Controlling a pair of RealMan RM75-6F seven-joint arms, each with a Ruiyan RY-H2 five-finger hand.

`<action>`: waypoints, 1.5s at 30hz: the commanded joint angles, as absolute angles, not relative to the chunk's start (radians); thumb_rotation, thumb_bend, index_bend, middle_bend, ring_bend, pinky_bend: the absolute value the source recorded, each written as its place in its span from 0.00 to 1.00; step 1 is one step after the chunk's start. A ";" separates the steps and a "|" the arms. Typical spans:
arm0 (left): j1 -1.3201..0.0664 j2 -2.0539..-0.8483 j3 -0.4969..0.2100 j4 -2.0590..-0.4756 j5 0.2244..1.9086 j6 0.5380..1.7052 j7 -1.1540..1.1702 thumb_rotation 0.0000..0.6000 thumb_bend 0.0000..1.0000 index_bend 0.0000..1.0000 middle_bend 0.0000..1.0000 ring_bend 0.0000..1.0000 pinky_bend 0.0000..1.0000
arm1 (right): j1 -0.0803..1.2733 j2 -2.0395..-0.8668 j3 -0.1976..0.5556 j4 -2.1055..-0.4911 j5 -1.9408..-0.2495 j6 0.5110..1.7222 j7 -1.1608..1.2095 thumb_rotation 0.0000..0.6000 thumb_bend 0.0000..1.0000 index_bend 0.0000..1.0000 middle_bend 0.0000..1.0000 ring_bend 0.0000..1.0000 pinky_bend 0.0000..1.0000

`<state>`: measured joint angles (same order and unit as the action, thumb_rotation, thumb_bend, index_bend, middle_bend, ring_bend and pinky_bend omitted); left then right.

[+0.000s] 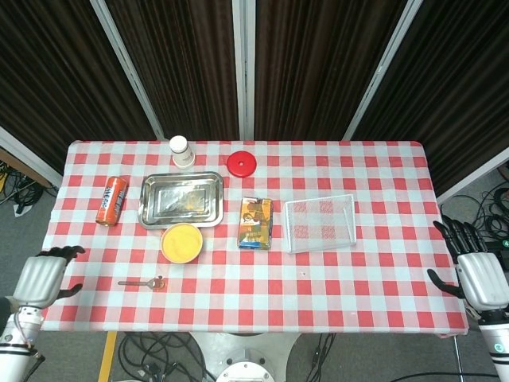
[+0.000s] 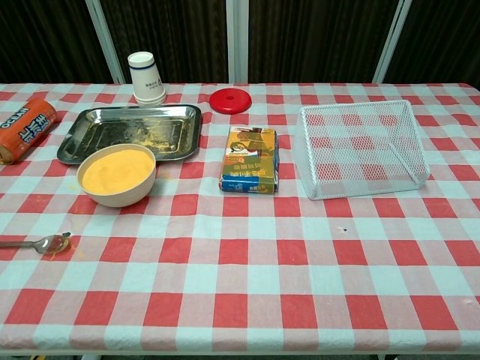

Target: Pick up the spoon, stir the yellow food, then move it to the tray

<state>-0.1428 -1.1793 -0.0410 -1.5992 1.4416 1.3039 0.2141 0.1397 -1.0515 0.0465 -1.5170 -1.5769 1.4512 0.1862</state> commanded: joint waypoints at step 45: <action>-0.321 -1.446 0.007 -1.437 1.252 0.999 0.258 1.00 0.37 0.58 0.87 0.87 0.92 | 0.155 -1.051 0.050 -1.529 -1.532 1.402 0.156 1.00 0.21 0.00 0.01 0.00 0.00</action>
